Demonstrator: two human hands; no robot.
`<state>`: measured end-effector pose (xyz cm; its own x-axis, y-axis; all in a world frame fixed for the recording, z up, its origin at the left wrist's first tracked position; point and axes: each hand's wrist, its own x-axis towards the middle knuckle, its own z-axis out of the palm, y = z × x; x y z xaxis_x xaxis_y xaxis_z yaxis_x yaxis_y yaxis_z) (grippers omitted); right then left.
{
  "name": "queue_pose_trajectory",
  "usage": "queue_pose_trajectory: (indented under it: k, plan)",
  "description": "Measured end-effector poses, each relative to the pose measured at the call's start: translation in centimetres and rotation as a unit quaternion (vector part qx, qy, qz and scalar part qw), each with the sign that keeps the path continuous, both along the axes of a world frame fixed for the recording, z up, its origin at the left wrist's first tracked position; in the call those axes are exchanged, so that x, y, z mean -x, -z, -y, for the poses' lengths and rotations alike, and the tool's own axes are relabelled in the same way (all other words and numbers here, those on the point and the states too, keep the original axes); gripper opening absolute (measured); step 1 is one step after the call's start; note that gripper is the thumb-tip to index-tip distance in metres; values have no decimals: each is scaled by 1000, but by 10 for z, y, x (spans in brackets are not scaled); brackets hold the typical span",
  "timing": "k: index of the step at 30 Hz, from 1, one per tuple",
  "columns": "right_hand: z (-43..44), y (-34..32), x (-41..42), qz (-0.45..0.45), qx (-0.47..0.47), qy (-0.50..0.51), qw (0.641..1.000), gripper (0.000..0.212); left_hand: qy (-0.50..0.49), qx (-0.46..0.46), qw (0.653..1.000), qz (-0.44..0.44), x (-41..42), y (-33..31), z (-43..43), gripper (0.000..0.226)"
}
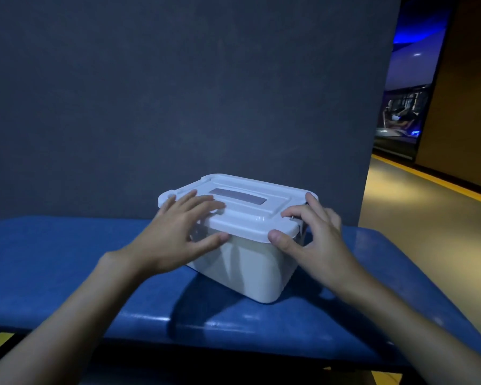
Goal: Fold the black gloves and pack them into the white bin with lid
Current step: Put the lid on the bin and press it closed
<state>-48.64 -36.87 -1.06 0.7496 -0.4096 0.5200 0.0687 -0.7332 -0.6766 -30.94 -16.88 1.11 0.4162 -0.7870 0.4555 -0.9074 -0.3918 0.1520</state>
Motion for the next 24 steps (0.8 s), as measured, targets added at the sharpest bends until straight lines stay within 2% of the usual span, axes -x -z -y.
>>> queue_pose_trajectory:
  k: [3, 5, 8, 10, 12, 14, 16, 18, 21, 24]
  plan:
    - [18, -7, 0, -28, 3, -15, 999, 43, -36, 10, 995, 94, -6, 2, 6, 66]
    - [30, -14, 1, -20, -28, -41, 999, 38, -60, 34, 987, 143, 3, 4, 18, 61]
    - [41, -12, -5, 13, -70, -19, 997, 20, -82, 69, 982, 158, 16, 8, 38, 60]
    - [39, -8, -14, 30, -73, 12, 997, 21, -68, 83, 982, 153, 17, 7, 45, 59]
    - [32, -6, -22, 39, -73, 38, 996, 29, -51, 108, 989, 89, 14, -2, 44, 57]
    - [34, -6, -27, 49, -75, 57, 994, 26, -70, 144, 987, 32, 4, -13, 37, 54]
    - [38, -6, -28, 53, -78, 57, 994, 20, -125, 177, 976, 7, -15, -15, 26, 49]
    - [45, -7, -29, 51, -80, 48, 994, 16, -187, 174, 965, -61, -31, -10, 15, 51]
    - [50, -9, -31, 57, -98, 46, 993, 8, -189, 197, 932, -237, -39, -2, 9, 71]
    - [51, -9, -33, 67, -108, 47, 991, 4, -178, 223, 907, -311, -39, 0, 11, 90]
